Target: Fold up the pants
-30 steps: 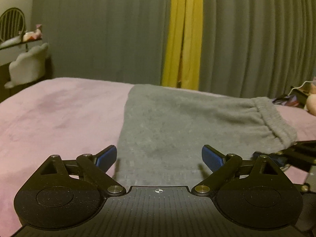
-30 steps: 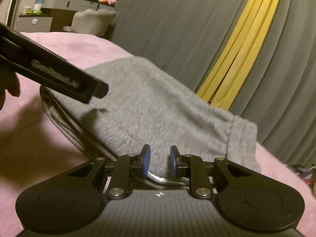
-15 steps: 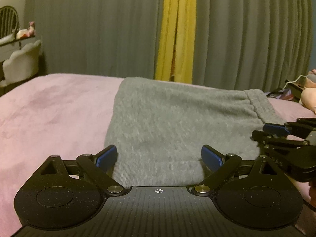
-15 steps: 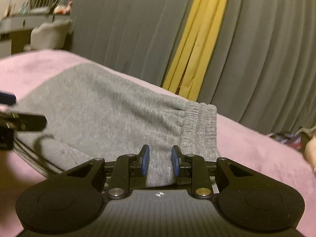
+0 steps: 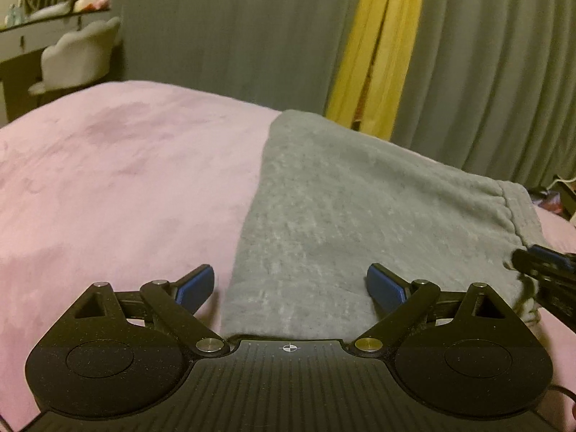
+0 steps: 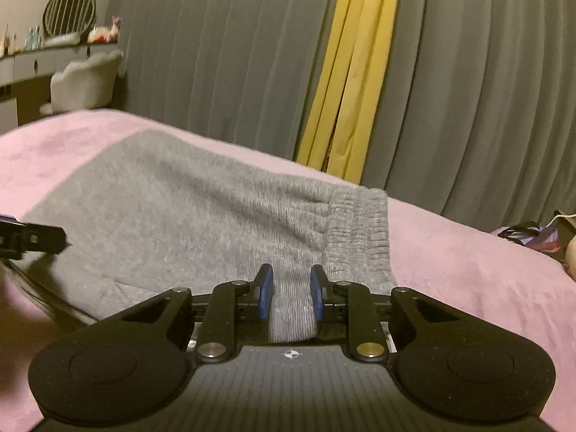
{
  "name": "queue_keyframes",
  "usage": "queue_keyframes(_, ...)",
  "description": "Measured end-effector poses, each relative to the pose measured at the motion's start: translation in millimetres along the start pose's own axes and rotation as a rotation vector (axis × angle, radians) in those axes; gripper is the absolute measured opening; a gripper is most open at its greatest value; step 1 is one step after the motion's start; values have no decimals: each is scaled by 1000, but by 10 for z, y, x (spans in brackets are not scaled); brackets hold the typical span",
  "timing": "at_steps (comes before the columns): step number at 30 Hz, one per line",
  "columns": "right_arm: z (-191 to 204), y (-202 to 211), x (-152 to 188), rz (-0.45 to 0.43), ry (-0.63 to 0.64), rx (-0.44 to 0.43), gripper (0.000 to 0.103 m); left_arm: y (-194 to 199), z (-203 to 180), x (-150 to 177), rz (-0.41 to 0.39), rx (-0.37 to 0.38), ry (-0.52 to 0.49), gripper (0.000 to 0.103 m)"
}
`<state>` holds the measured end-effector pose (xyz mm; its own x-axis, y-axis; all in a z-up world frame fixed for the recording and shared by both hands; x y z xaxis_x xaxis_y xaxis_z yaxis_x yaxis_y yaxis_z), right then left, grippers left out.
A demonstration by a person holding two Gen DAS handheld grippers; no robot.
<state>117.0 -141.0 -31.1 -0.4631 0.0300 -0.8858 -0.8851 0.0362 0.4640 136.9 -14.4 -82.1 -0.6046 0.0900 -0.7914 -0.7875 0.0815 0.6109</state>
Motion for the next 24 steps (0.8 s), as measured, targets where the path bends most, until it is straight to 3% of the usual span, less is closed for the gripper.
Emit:
queue_keyframes(5, 11, -48, 59, 6, 58, 1, 23, -61, 22, 37, 34, -15, -7, 98)
queue_keyframes(9, -4, -128, 83, 26, 37, -6, 23, -117, 88, 77, 63, -35, 18, 101)
queue_keyframes(12, -35, -32, 57, 37, -26, -33, 24, -7, 146, 60, 40, -32, 68, 100)
queue_keyframes(13, -60, 25, 40, 42, -61, -48, 27, 62, 145, 46, 21, -16, 75, 100)
queue_keyframes(15, -87, 148, 31, 75, -155, -107, 43, 176, 110, 32, 1, 50, 88, 100)
queue_keyframes(17, -88, 251, 58, 124, -260, -192, 66, 302, 34, 18, -29, 155, 115, 100)
queue_keyframes(20, -141, 220, 245, 325, -583, -372, 69, 361, -82, 10, -34, 226, 117, 100)
queue_keyframes(21, -180, 162, 309, 374, -666, -392, 69, 359, -88, 18, -27, 231, 129, 100)
queue_keyframes(24, -406, -10, 371, 397, -795, -323, 69, 411, -59, 11, -48, 254, 168, 100)
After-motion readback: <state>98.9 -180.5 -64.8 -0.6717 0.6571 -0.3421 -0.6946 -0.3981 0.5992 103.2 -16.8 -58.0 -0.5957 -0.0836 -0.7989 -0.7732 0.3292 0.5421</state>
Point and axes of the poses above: each gripper's, at about its wrist camera, not at the fingertips, and y roughly against the way its jaws point, z to its left, x to its underside, the point moved 8 cm from there along -y, roughly the way its jaws point, and after that the axes turned 14 degrees about -y, right-handed, at the moved point
